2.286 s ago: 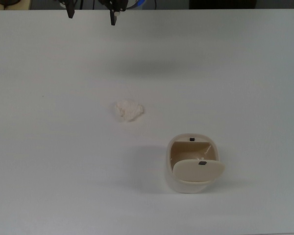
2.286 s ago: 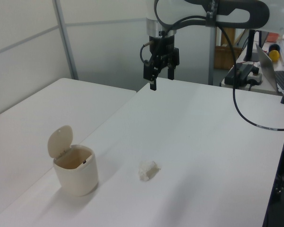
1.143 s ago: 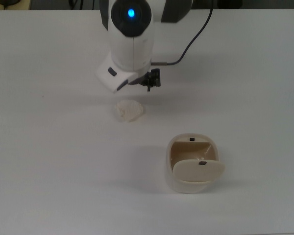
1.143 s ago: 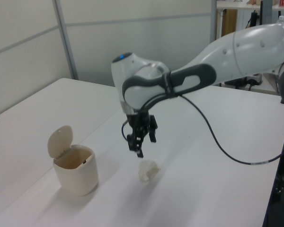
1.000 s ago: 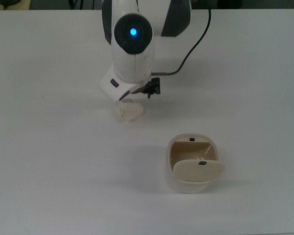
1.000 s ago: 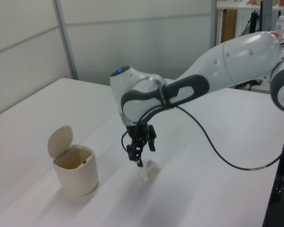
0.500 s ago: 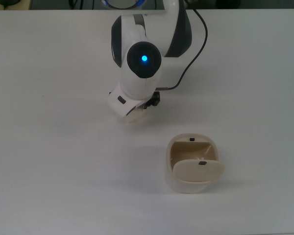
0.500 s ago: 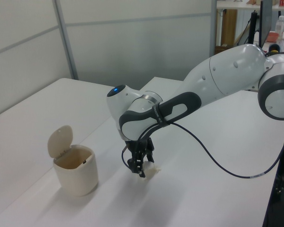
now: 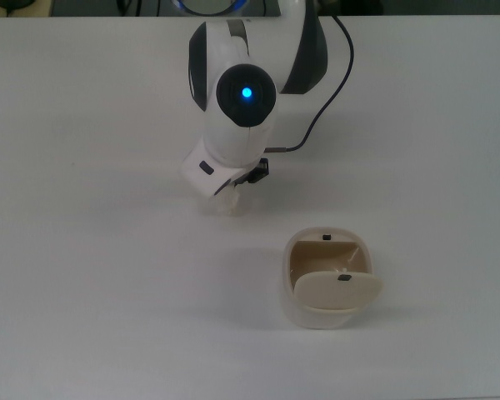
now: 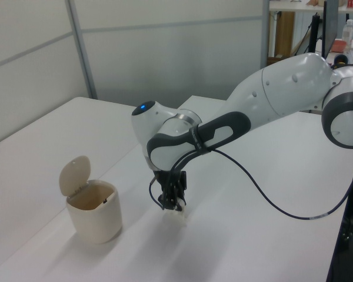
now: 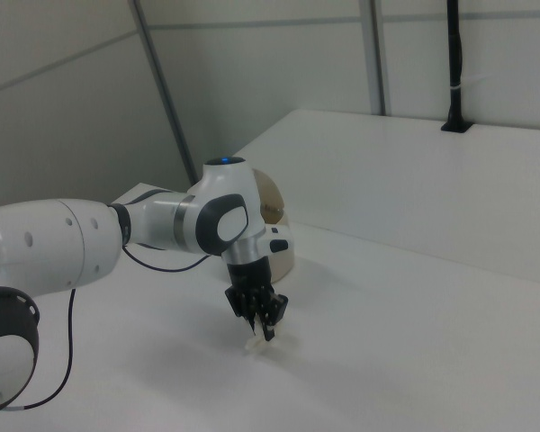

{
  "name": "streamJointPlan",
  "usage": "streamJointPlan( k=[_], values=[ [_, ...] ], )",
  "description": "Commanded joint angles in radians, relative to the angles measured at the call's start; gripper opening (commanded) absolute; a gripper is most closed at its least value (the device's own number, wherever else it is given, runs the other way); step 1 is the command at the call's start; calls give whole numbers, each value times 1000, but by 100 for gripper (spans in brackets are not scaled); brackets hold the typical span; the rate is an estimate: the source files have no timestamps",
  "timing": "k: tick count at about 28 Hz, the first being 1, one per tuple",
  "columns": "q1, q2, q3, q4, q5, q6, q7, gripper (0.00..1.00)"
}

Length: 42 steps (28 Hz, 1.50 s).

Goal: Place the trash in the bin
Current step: 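Close the gripper on the paper ball and lift it, then carry the paper ball over the open cream bin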

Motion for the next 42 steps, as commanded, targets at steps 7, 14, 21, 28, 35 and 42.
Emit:
streamJointPlan(
  k=[7,14,21,28,35,42],
  values=[
    [14,-107,-3,45,-14,19,56,9],
    [62,-116,-2,98,-11,129,105,10],
    [111,-112,0,62,-11,442,139,11],
    [112,-66,0,47,-2,643,141,29],
    [112,-10,-2,45,-15,745,246,100],
    [112,-18,0,44,-14,720,256,100]
  ],
)
